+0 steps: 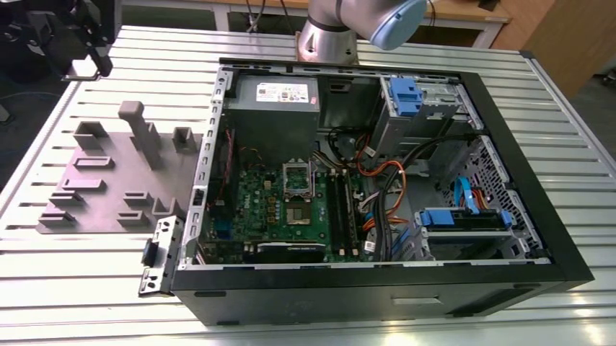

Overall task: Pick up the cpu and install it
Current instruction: 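Pick up the cpu and move it towards the insertion slot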

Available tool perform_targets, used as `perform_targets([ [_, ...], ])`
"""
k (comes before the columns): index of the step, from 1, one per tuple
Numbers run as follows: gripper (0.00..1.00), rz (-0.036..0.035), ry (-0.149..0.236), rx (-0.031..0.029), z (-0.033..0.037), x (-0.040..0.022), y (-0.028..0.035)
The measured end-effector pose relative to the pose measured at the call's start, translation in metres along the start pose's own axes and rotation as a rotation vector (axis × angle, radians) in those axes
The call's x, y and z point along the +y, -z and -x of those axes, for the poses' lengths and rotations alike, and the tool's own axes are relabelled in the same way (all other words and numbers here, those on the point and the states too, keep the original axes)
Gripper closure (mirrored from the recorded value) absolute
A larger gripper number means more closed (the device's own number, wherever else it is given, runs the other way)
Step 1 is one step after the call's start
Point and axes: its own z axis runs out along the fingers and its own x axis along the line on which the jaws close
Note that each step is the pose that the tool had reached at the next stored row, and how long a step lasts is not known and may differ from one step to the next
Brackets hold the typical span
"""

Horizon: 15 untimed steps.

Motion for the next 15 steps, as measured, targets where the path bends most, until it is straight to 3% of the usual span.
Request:
perform_targets([
  [15,0.53,0.0,0.0,0.0001,0.0073,-0.0011,0.0],
])
